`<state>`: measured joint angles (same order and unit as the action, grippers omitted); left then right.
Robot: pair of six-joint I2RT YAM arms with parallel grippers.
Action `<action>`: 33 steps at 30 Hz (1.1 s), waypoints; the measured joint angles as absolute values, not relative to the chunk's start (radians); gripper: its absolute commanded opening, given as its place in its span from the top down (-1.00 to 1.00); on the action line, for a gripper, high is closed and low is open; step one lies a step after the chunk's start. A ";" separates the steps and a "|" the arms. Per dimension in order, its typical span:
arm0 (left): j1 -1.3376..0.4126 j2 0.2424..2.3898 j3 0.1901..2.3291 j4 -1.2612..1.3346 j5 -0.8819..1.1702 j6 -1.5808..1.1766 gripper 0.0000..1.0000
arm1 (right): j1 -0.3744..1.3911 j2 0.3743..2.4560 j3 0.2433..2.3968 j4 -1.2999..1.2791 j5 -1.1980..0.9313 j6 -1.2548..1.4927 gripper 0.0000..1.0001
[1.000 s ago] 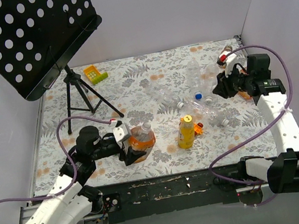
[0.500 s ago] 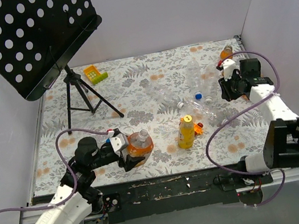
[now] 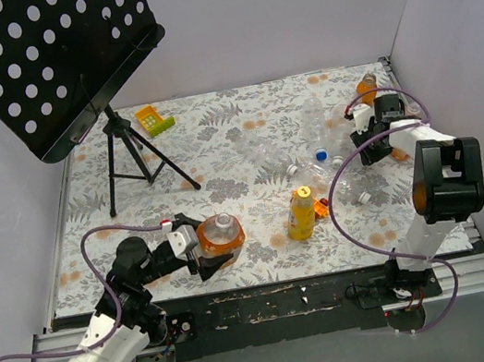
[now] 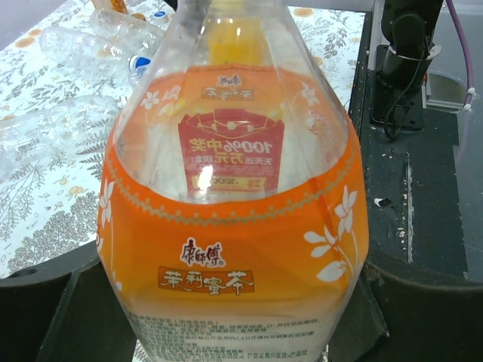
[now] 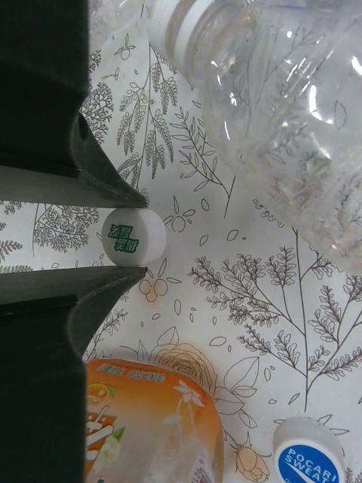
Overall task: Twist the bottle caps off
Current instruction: Place the bottle cap at the corner of the board.
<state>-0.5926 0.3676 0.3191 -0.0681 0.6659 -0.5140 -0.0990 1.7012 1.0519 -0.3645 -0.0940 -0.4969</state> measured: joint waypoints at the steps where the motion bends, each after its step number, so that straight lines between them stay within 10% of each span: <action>1: -0.593 0.373 0.319 -0.067 0.666 -0.515 0.92 | -0.099 1.710 1.057 -0.364 -0.092 -0.498 0.31; 33: -0.593 0.585 0.354 -0.022 0.681 -0.524 0.95 | -0.117 1.394 1.242 -0.614 -0.443 -0.712 -0.20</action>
<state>-0.5926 0.5854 0.3542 -0.0219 0.6811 -0.5240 -0.1173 1.3945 1.2423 -0.6144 -0.4431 -0.7120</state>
